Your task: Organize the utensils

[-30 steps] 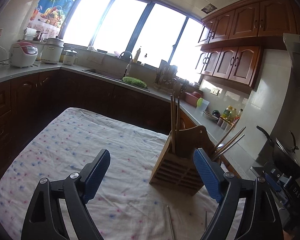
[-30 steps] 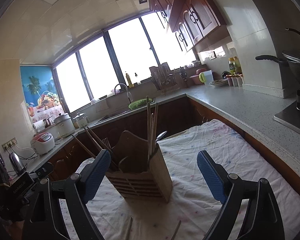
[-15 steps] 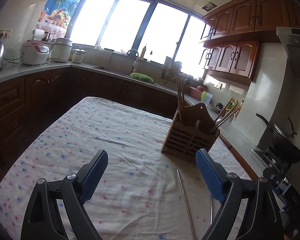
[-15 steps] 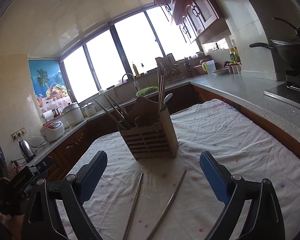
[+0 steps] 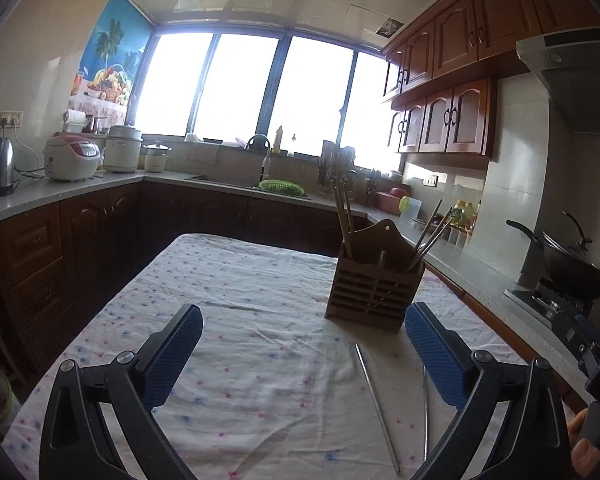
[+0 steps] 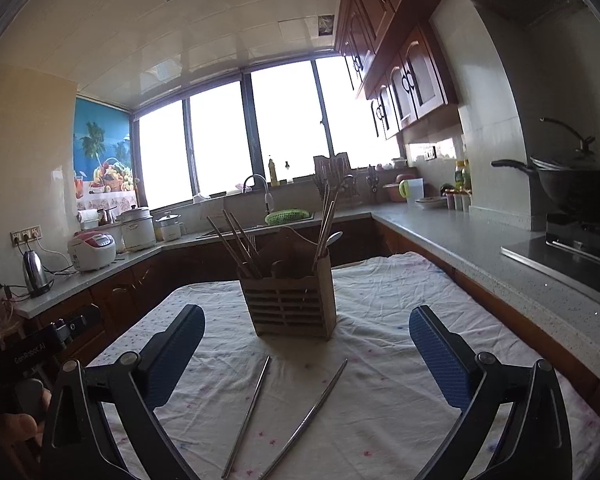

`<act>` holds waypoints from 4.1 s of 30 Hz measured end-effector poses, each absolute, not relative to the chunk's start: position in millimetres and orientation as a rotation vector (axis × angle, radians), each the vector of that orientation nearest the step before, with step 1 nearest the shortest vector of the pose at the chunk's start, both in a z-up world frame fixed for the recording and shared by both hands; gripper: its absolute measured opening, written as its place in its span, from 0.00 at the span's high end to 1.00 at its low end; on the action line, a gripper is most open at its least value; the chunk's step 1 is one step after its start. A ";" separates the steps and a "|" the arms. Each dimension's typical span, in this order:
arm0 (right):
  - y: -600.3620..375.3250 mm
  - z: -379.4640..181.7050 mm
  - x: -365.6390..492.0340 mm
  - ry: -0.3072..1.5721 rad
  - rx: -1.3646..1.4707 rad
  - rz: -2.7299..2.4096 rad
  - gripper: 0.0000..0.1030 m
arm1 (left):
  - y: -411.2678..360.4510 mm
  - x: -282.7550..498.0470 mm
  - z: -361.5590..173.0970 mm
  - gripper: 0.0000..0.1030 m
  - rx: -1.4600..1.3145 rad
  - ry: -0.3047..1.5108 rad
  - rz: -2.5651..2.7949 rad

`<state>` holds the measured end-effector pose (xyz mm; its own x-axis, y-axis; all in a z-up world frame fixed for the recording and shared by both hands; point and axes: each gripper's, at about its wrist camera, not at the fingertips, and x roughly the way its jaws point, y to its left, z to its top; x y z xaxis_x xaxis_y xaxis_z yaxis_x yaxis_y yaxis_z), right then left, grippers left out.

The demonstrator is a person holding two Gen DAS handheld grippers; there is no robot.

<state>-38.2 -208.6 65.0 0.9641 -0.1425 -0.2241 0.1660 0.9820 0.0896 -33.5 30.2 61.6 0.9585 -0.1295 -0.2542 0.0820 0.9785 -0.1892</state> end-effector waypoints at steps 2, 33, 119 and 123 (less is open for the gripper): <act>-200.2 63.3 -46.3 0.197 0.058 -0.161 0.00 | 26.3 -42.8 54.9 0.01 -0.131 0.257 -0.096; -206.3 24.5 -68.6 0.224 0.069 -0.159 0.00 | 24.8 -67.4 30.1 0.01 -0.051 0.272 -0.043; -195.4 21.5 -78.4 0.218 0.044 -0.113 0.00 | 19.1 -86.7 22.6 0.01 -0.042 0.267 -0.011; -194.9 21.5 -78.4 0.218 0.045 -0.113 0.00 | 18.5 -87.1 22.8 0.01 -0.041 0.267 -0.013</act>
<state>-78.4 -194.9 21.5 0.9701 -0.1068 -0.2181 0.1165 0.9927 0.0321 -87.1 18.5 22.8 0.9646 -0.0180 -0.2633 0.0072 0.9991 -0.0421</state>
